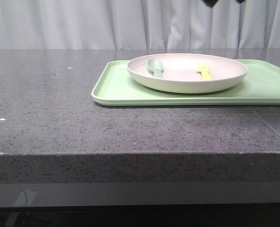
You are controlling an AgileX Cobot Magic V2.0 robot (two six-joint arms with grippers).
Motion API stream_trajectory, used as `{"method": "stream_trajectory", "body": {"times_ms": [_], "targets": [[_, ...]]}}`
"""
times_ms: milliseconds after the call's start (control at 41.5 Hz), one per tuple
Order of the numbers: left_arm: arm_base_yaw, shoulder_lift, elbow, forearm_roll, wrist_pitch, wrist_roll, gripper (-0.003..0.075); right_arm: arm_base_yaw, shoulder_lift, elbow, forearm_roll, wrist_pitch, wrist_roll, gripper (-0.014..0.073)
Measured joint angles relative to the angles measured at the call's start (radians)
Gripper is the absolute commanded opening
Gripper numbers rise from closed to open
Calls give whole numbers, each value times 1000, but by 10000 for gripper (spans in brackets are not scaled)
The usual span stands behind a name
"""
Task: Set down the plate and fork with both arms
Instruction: 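Lower the right gripper over the yellow fork and grasp its handle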
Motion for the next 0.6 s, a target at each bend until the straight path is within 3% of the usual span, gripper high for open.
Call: {"method": "stream_trajectory", "body": {"times_ms": [289,602], "targets": [[0,0,0,0,0,0,283,-5,329,-315,-249,223,325,374],[0,0,0,0,0,0,283,-78,564,-556,-175,297,401,374]]}}
